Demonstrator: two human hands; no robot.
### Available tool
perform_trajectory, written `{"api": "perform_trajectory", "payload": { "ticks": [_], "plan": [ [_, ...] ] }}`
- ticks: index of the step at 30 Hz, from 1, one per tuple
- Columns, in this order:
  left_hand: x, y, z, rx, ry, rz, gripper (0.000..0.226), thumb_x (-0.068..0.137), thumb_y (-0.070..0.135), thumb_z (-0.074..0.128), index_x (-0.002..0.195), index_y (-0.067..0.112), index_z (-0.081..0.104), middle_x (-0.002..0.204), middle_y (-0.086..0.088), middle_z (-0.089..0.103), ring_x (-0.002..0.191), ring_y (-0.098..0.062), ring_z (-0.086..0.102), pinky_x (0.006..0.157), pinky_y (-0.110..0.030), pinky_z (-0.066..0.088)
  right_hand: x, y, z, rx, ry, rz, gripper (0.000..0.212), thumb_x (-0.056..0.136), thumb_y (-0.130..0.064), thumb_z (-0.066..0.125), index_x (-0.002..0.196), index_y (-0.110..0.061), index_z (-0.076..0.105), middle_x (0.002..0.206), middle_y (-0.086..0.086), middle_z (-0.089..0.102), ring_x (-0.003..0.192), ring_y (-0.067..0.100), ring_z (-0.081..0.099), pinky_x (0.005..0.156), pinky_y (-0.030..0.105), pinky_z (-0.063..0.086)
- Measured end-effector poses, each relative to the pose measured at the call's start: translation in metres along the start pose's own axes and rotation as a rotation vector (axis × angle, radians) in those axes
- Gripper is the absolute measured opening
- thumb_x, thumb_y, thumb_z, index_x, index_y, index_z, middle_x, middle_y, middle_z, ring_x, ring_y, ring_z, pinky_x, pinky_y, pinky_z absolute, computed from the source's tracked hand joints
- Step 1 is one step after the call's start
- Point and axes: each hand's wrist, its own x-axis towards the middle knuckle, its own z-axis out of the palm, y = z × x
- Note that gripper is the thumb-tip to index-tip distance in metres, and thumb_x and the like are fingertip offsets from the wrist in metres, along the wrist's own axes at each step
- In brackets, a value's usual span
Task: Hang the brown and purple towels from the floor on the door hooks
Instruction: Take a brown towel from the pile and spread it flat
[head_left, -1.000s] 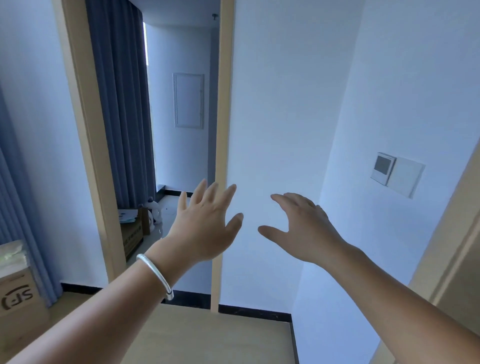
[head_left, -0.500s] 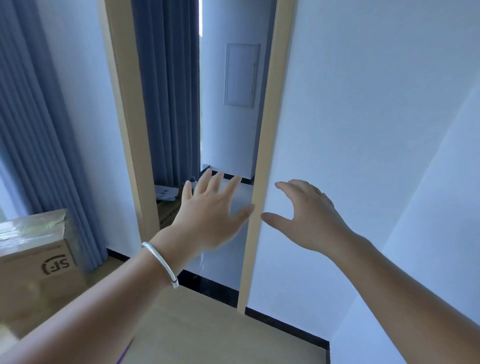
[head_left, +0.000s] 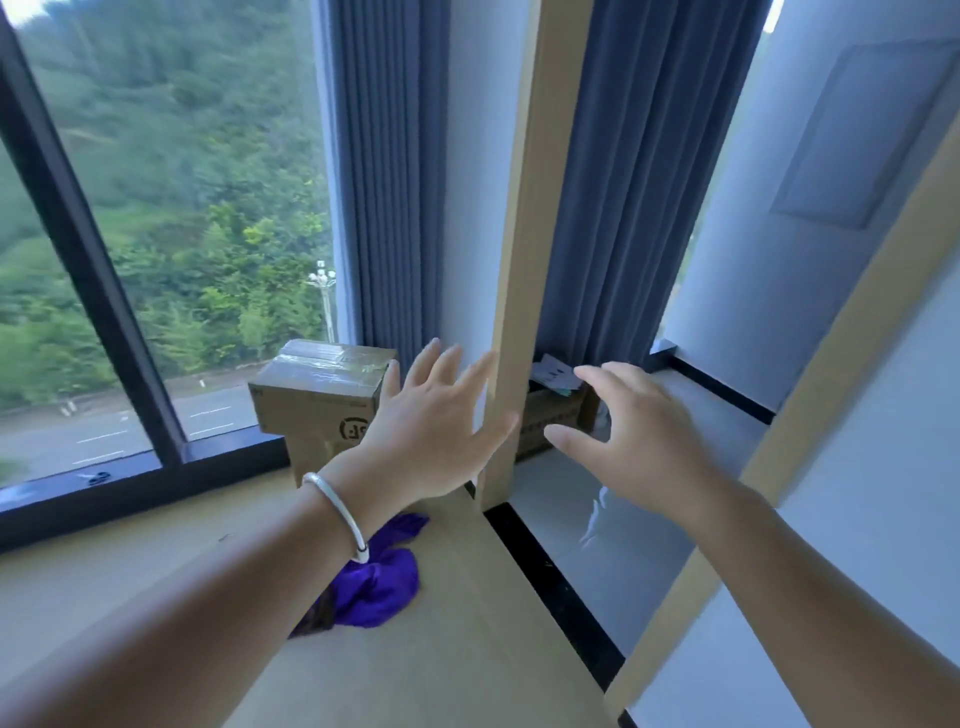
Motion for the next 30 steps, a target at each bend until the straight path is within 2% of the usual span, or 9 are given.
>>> {"api": "perform_trajectory", "payload": {
  "ticks": [2,5,9,13,20,26,30],
  "plan": [
    [0.009,-0.023,0.005,0.023,0.018,-0.074,0.070,0.090,0.068,0.019,0.150,0.038,0.000,0.161,0.001,0.004,0.147,-0.019,-0.012,0.118,-0.052,-0.003,0.027,-0.006,0.019,0.024,-0.017,-0.068,0.074,0.081,-0.066,0.051,0.143,-0.029,0.036,0.148,-0.006,0.035,0.139,0.014,0.025,0.112,0.047,0.024],
    [0.022,-0.062,0.015,0.034,0.045,-0.170,0.069,0.090,0.069,0.021,0.150,0.039,0.002,0.161,0.003,0.005,0.147,-0.019,-0.011,0.118,-0.052,-0.002,0.068,-0.017,0.049,0.021,-0.050,-0.151,0.073,0.082,-0.068,0.048,0.143,-0.031,0.035,0.148,-0.007,0.034,0.140,0.013,0.023,0.114,0.045,0.011],
    [0.046,-0.124,0.035,0.041,0.033,-0.309,0.070,0.088,0.070,0.019,0.149,0.041,-0.001,0.161,0.002,0.002,0.147,-0.018,-0.012,0.118,-0.051,-0.003,0.131,-0.038,0.096,0.056,-0.142,-0.255,0.075,0.082,-0.069,0.046,0.145,-0.032,0.031,0.148,-0.007,0.033,0.139,0.013,0.024,0.115,0.050,0.020],
    [0.070,-0.201,0.063,0.020,0.049,-0.431,0.073,0.085,0.074,0.017,0.149,0.042,0.002,0.161,0.003,0.005,0.147,-0.016,-0.008,0.117,-0.050,-0.003,0.199,-0.065,0.158,0.037,-0.214,-0.340,0.074,0.083,-0.068,0.047,0.145,-0.032,0.031,0.148,-0.006,0.033,0.138,0.013,0.025,0.113,0.043,0.018],
    [0.093,-0.315,0.123,-0.005,-0.001,-0.624,0.080,0.078,0.077,0.013,0.149,0.042,0.005,0.160,0.000,0.012,0.148,-0.018,-0.002,0.116,-0.052,0.001,0.285,-0.099,0.266,0.035,-0.396,-0.429,0.074,0.084,-0.065,0.049,0.147,-0.032,0.029,0.151,-0.005,0.032,0.141,0.013,0.022,0.115,0.047,0.020],
    [0.093,-0.372,0.182,-0.020,-0.107,-0.736,0.073,0.087,0.068,0.023,0.150,0.034,0.011,0.157,-0.001,0.021,0.147,-0.021,0.007,0.114,-0.053,0.017,0.321,-0.110,0.362,0.082,-0.573,-0.466,0.070,0.085,-0.059,0.054,0.145,-0.030,0.033,0.148,-0.006,0.036,0.139,0.014,0.026,0.114,0.050,0.022],
    [0.090,-0.400,0.228,-0.066,-0.128,-0.828,0.068,0.092,0.061,0.034,0.150,0.031,0.017,0.152,0.001,0.030,0.144,-0.020,0.014,0.114,-0.048,0.019,0.340,-0.107,0.426,0.085,-0.677,-0.495,0.069,0.086,-0.057,0.055,0.146,-0.029,0.033,0.148,-0.006,0.036,0.139,0.014,0.027,0.114,0.048,0.023]
  ]
}}
